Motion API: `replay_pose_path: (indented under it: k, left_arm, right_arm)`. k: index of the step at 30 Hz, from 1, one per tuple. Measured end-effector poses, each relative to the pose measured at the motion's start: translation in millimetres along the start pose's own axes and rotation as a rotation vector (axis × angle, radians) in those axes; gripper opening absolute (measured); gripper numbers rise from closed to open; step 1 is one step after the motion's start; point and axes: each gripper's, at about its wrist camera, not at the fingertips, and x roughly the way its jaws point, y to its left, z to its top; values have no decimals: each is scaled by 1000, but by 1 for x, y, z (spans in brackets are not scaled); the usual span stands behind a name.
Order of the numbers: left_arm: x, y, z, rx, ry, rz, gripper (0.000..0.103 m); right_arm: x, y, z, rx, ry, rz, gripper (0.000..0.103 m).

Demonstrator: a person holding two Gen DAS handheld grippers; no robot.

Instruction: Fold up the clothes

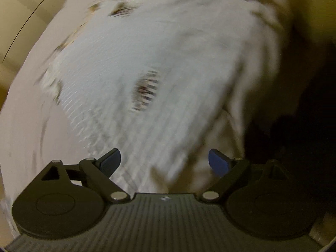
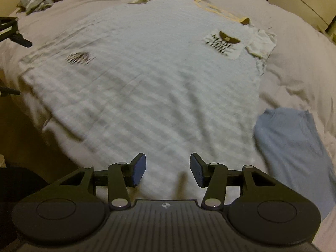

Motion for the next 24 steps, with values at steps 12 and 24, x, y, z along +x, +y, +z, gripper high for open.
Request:
replay_pose_path:
  k: [12,24]
  left_arm:
    - [32,-16,-20,189,-46,149,70]
    - [24,30,-11,75,-110,126,4]
  right_arm:
    - [-9,63,-7,9,6,-86,52]
    - [6,104,-23,-274,-130,-242,66]
